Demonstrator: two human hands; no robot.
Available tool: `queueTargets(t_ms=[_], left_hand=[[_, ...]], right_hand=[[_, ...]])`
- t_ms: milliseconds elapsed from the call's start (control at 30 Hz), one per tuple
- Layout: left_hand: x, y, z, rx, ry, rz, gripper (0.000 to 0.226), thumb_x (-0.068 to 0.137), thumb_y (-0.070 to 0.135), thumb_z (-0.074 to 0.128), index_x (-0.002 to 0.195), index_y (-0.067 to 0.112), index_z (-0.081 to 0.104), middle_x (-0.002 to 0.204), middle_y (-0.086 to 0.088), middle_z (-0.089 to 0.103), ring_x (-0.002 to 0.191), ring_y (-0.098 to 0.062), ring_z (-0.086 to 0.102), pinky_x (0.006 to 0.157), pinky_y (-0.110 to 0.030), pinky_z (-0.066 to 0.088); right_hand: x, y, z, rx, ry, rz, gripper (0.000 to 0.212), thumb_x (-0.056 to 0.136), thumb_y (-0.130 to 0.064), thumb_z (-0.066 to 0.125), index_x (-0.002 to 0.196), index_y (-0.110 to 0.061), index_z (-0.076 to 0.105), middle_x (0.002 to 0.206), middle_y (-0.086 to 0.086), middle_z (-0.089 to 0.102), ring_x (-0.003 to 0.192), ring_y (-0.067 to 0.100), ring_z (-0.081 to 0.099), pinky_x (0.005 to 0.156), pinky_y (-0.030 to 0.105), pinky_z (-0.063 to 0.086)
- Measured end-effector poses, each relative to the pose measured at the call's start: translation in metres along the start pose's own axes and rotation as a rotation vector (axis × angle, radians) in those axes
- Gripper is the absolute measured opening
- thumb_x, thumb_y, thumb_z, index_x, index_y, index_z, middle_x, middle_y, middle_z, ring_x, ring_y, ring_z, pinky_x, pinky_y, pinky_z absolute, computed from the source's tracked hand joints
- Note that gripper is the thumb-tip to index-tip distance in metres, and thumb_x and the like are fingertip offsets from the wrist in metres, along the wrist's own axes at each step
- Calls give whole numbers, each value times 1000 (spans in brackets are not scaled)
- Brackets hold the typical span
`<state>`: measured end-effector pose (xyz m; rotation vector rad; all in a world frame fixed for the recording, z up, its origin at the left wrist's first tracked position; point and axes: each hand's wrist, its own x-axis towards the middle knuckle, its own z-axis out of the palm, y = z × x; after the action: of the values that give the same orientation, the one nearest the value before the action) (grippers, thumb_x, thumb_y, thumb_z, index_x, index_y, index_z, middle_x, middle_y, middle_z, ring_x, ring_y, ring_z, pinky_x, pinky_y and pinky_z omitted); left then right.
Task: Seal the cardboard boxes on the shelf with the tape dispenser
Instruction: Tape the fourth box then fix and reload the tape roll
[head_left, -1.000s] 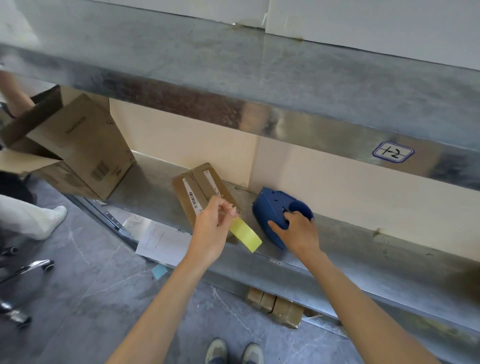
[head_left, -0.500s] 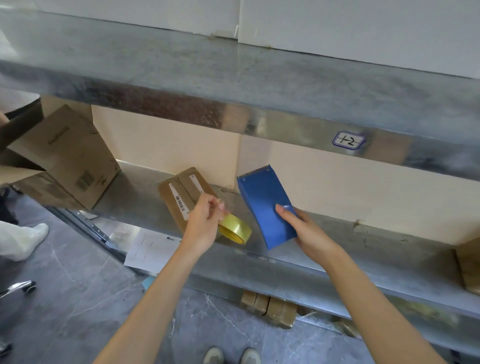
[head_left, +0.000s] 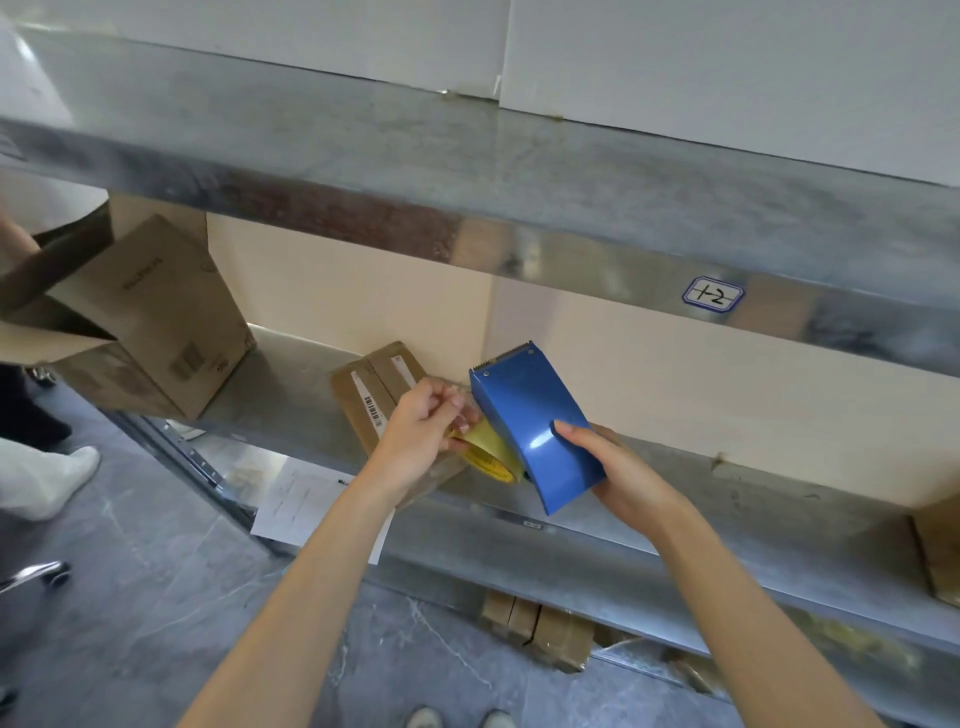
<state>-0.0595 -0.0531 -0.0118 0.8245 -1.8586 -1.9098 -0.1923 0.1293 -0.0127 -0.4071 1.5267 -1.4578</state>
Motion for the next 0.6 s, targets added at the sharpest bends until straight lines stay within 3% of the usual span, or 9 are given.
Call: queueTargets(t_ms=[133,300,400,500,600], left_hand=[[-1,1,-4,-82,-27,-73,12,105,9,45,100,5,55,80,-3,67,69,-6,65,63,-25,58],[3,-3,-2,-125,-79,-215,13,104,8,45,103,6,58,83,-5,67,68,-9,64,67,-27,57],[7,-8,3,-153,-1,-255,14,105,10,46,105,6,59,88,-8,68,72,-12,66,67,-27,56],[8,-14,9,-226,93,-260,14,105,12,47,102,5,58,94,-10,71,80,-15,69,63,-24,56],[5,-18,16,-249,166,-229,16,106,14,45,95,8,55,97,-11,71,90,-21,69,78,-32,59]], right_hand=[[2,-5,2,-19,-34,7,51,81,-44,65,122,-13,64,118,3,71,106,17,66,89,28,46],[3,-9,10,-116,-83,12,45,83,-45,63,118,-17,66,115,-1,73,104,14,68,92,28,47],[2,-12,14,-170,-113,18,33,89,-43,66,111,-19,69,111,-2,74,102,12,69,96,29,46],[-1,-14,14,-212,-160,33,36,90,-40,60,115,-16,68,116,1,73,109,16,67,102,32,46],[-3,-14,16,-226,-228,70,36,90,-37,59,117,-14,67,118,1,72,109,17,68,92,25,51]])
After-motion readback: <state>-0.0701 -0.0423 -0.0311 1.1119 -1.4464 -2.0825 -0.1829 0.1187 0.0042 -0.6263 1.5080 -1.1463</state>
